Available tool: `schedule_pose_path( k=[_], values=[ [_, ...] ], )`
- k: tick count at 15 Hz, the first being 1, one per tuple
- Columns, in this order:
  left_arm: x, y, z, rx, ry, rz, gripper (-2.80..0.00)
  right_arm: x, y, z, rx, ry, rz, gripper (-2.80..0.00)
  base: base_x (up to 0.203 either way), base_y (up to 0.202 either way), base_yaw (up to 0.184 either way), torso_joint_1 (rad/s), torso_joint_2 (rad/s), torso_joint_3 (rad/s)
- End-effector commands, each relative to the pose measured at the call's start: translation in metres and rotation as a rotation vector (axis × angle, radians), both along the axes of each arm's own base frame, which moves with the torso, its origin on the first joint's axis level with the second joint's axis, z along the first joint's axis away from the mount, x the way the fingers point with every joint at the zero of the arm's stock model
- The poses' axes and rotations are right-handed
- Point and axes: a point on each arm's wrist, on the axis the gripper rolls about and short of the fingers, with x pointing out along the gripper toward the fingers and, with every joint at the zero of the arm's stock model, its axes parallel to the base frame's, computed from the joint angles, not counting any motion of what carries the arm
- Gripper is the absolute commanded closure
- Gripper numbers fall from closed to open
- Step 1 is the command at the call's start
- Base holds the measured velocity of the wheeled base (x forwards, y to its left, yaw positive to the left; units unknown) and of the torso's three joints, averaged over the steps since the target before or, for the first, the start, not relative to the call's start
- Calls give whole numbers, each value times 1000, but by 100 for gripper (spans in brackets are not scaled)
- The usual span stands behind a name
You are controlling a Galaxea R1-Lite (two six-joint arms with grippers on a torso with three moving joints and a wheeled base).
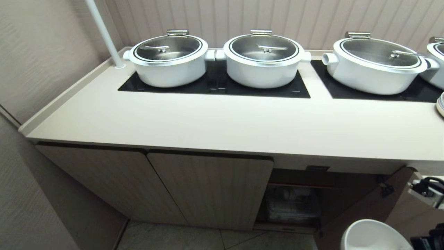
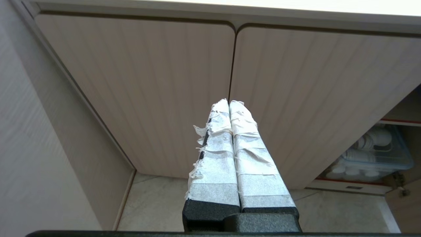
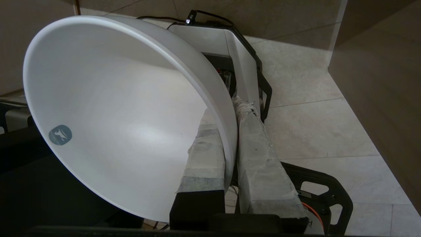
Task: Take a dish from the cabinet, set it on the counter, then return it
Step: Put it back into the cabinet
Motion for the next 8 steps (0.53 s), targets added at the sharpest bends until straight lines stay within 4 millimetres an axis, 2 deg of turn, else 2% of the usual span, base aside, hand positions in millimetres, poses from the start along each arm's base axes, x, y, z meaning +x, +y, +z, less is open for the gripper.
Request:
schedule_pose_path(
  k=[1, 8],
  values=[
    [0, 0, 0, -1, -2, 0, 0, 0, 0, 0, 0, 5, 1, 0, 0, 0, 0, -148, 287, 154],
    [0, 0, 0, -1, -2, 0, 0, 0, 0, -1, 0, 10, -1, 0, 0, 0, 0, -154, 328, 179]
  ],
)
